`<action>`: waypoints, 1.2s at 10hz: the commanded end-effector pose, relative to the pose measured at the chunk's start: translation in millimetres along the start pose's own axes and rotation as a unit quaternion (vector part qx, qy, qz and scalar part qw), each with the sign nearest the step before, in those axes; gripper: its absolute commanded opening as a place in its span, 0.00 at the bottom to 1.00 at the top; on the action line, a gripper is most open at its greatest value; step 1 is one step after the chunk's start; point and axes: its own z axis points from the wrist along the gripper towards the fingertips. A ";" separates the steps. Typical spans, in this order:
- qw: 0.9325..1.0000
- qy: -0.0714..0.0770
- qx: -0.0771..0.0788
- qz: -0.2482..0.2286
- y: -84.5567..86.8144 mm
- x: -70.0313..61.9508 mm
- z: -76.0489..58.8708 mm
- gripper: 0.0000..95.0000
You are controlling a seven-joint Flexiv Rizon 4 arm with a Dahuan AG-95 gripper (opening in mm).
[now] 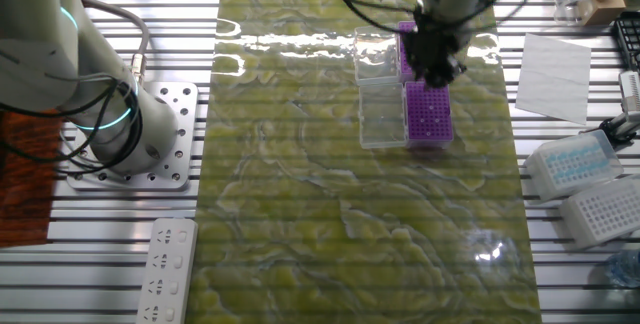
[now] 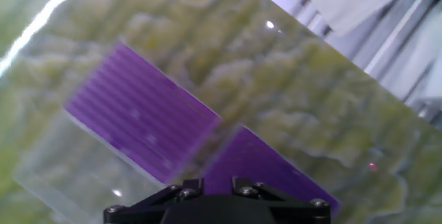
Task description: Transfer all small pipette tips from one holder to another
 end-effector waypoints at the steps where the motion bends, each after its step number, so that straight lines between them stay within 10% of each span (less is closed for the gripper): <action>1: 1.000 0.001 -0.002 -0.002 -3.1 -1.6 -0.5 0.20; 10: 1.000 -0.008 0.005 -0.015 -11.4 1.5 18.8 0.20; 12: 1.000 -0.010 0.005 -0.016 -11.4 1.7 21.2 0.00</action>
